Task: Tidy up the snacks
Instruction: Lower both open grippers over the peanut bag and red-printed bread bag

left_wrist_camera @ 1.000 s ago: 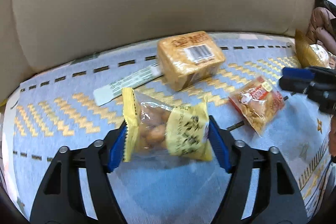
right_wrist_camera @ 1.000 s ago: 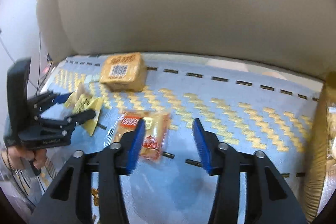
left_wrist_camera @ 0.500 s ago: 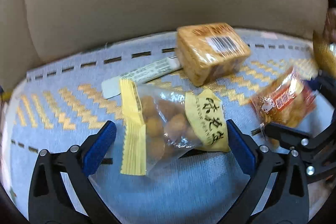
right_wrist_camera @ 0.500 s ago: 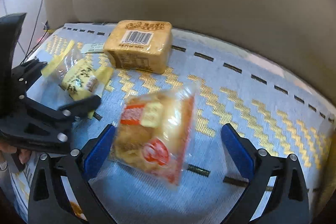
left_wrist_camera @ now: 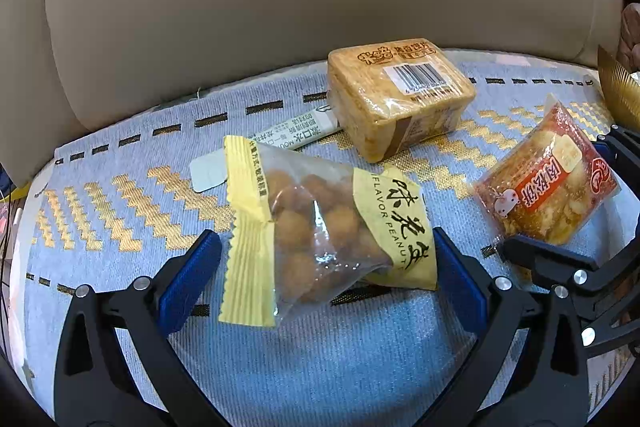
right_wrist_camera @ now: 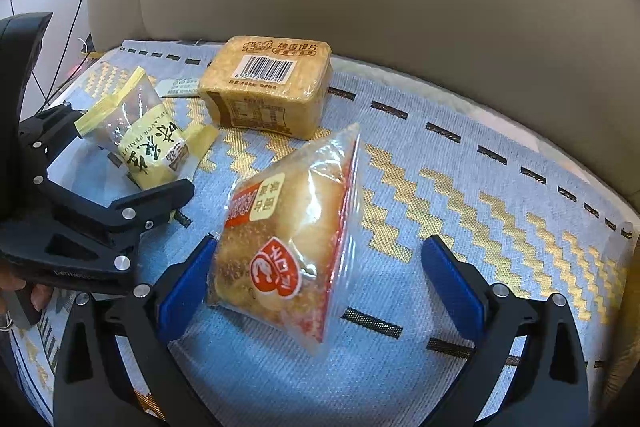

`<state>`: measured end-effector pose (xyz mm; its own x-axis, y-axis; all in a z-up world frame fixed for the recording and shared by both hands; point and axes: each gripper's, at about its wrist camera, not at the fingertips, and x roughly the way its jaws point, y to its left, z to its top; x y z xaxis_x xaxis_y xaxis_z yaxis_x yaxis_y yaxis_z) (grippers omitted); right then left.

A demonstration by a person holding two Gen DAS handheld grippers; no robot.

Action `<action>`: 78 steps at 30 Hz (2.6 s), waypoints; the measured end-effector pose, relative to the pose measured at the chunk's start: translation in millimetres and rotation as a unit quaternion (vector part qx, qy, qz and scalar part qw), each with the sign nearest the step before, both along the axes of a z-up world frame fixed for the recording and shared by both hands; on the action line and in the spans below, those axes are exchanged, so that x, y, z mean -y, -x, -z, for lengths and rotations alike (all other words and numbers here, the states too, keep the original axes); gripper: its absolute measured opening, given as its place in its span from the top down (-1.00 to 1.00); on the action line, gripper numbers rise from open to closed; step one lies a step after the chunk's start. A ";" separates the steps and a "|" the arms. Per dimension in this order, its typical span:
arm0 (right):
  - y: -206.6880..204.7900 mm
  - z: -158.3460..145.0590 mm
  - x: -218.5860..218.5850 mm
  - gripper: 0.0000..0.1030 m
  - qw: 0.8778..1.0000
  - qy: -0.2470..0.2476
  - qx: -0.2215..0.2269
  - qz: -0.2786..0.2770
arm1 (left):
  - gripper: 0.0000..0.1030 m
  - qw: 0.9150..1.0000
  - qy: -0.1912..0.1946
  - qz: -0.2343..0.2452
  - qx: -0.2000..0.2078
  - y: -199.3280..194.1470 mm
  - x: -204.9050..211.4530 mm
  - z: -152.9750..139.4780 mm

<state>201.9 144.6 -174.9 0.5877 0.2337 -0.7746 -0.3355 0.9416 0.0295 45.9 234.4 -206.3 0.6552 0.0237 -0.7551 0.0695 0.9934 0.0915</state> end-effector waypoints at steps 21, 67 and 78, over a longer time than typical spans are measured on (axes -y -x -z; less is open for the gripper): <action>1.6 0.2 -1.2 -0.91 1.000 0.002 0.000 0.000 | -0.94 1.000 0.001 0.002 0.001 4.2 -3.0 -1.2; 20.9 -12.3 10.5 -0.20 0.997 -0.064 0.027 -0.033 | -0.94 1.000 0.002 0.003 0.003 4.9 -3.7 -1.6; 26.5 -14.0 14.9 -0.11 0.996 -0.079 0.023 -0.046 | 0.12 0.998 -0.018 0.038 0.045 22.4 8.1 -12.1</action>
